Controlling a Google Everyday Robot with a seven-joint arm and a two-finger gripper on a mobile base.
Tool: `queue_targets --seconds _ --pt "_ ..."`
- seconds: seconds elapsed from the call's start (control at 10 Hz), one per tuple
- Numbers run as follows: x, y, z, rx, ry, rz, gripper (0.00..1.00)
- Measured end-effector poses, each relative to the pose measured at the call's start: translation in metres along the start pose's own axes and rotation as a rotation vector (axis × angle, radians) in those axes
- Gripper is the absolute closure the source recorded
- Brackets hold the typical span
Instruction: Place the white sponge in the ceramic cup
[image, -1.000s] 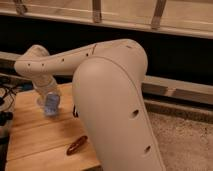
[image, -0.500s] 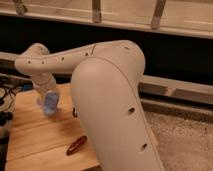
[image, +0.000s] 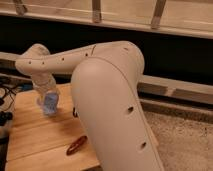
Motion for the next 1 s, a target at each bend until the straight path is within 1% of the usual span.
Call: queue_targets --seconds 0.2,0.3,0.5,0.6,0.7,0.8,0.9,1.0 --pt "0.002 0.003 0.003 -0.002 0.000 0.001 0.95" --pt "-0.005 0.002 -0.002 0.010 -0.013 -0.002 0.95" --pt "-0.025 -0.001 -0.018 0.025 -0.048 -0.011 0.95" --pt "-0.040 -0.004 -0.027 0.026 -0.081 -0.013 0.95" --pt "-0.054 -0.003 -0.028 0.008 -0.116 -0.016 0.95" --pt "-0.065 -0.002 -0.027 -0.014 -0.139 -0.020 0.95" --pt "-0.077 -0.001 -0.023 -0.043 -0.167 -0.021 0.95" --pt "-0.089 -0.001 -0.020 -0.103 -0.204 -0.014 0.95"
